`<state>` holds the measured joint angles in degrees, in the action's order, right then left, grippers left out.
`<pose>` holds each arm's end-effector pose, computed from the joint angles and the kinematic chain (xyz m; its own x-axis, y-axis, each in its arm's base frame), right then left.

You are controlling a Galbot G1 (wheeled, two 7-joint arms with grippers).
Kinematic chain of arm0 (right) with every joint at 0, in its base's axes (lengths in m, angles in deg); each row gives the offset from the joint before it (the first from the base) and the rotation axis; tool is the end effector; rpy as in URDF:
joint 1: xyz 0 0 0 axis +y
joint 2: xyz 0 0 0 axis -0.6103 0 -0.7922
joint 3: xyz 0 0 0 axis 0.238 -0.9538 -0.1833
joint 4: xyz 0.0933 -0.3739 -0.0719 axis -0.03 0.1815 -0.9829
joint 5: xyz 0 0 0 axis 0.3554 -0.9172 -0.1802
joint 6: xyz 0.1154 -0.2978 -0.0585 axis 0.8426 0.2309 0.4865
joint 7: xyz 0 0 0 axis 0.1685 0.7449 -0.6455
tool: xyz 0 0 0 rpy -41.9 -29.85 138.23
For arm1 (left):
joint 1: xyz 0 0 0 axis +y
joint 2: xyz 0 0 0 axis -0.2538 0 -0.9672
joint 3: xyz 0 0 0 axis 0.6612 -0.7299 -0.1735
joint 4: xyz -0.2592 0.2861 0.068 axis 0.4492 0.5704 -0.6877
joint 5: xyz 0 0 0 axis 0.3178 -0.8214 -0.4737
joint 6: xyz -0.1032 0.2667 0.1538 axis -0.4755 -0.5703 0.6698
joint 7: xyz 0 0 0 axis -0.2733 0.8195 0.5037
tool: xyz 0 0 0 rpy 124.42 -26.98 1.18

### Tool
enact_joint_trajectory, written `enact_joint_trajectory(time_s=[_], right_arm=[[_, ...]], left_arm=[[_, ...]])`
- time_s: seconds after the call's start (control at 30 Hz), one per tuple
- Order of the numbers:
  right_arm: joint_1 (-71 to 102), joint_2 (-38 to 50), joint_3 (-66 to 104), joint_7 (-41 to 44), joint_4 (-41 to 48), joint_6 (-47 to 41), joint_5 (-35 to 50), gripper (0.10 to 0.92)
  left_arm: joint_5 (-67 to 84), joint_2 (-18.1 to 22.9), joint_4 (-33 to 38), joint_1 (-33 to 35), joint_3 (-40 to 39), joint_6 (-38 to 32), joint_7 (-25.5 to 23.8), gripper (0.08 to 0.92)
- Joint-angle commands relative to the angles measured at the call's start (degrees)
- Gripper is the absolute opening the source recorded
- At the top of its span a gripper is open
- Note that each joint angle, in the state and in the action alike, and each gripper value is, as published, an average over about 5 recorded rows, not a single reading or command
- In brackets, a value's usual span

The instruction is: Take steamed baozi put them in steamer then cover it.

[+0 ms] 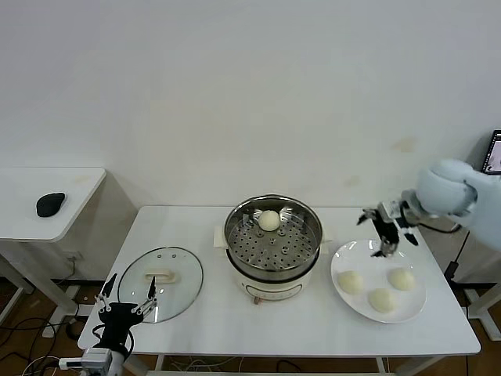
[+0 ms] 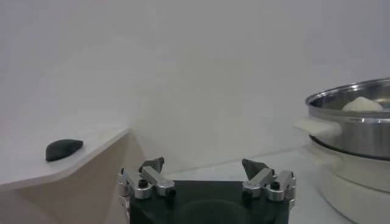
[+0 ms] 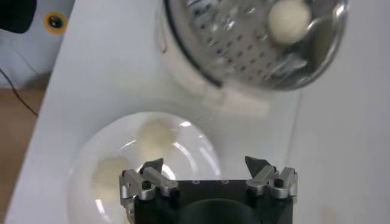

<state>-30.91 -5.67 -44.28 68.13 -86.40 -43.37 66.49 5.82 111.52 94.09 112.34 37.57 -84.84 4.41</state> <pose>0.4344 -0.2160 -0.0915 -0.2722 -0.1338 0.9529 -0.9362 -0.1918 -0.2944 0.1001 0.1014 -0.3282 -0.9916 -0.0777 0.1038 -0.0514 0.9705 0.2355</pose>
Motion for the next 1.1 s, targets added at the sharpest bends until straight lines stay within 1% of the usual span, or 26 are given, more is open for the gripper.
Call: enact_joint_trajectory(time_s=[0.03,0.27,0.6,0.9,1.1], right_arm=[[14.0,3.9,9.0,0.3,0.0,-0.9,-4.7,0.823],[23.9,-1.0,15.2,-0.3,5.5,0.4,-8.5,0.823],[27.7,-9.0,17.6,-1.7,13.8,2.9,-10.5,0.823],[28.8,-14.4,19.1,-3.0,17.3,3.1,-10.5,0.823],[28.9,-16.1,19.2,-2.9,19.2,3.0,-10.6,0.815]], left_arm=[[0.0,0.0,-0.1,0.0,0.3,0.0,0.0,0.823],[-0.1,0.4,-0.6,0.0,0.7,0.1,0.0,0.823],[-0.2,0.5,-1.1,0.1,1.4,0.1,-0.1,0.823],[-0.4,0.6,-1.6,-0.2,1.2,0.0,-0.2,0.823],[-0.4,0.6,-1.8,-0.2,1.4,-0.1,-0.2,0.823]])
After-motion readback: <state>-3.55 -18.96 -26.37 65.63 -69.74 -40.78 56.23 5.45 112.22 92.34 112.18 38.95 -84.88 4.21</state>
